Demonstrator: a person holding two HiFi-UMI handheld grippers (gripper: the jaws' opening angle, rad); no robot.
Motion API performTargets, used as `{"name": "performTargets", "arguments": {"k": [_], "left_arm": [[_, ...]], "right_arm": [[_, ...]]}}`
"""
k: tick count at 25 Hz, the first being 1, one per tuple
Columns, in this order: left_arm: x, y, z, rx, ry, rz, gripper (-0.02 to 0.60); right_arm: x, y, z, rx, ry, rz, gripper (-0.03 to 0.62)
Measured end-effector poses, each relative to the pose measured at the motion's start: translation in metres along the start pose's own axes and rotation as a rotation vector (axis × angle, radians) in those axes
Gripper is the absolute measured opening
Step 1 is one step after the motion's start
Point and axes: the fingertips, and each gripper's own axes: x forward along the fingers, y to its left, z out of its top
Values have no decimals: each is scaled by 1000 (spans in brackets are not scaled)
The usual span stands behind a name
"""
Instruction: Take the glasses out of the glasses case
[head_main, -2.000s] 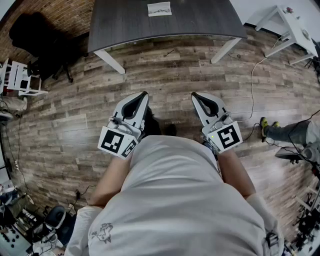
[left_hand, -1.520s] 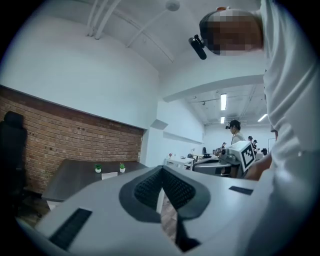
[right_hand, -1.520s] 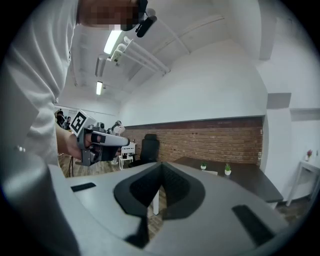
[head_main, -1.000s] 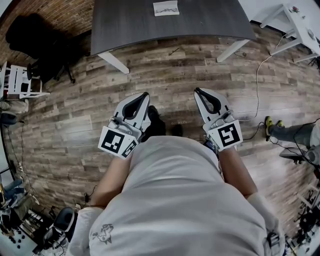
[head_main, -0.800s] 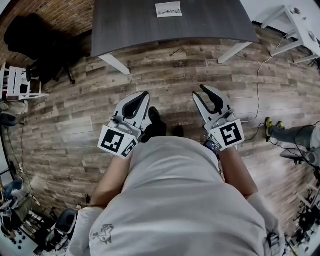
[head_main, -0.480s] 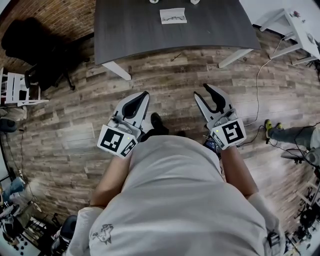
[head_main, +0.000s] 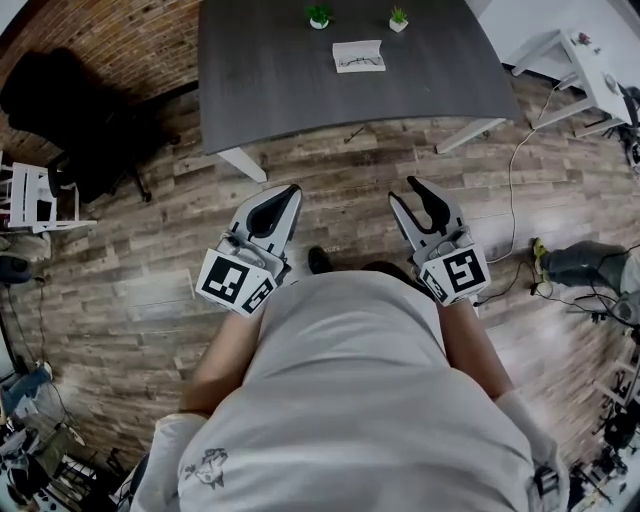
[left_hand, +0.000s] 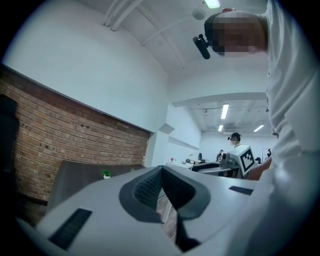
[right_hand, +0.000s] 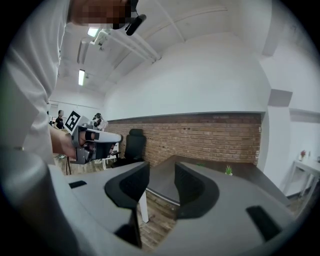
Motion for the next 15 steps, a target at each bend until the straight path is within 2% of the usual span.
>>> {"name": "performTargets", "arguments": {"k": [8,15], "left_arm": [[-2,24,4,-6,-7,4,11],[1,46,9,2,-13,51,11]], "right_arm": [[28,6,5,-2,-3,12,164],[58,-4,7,3,-16,56,164]]}}
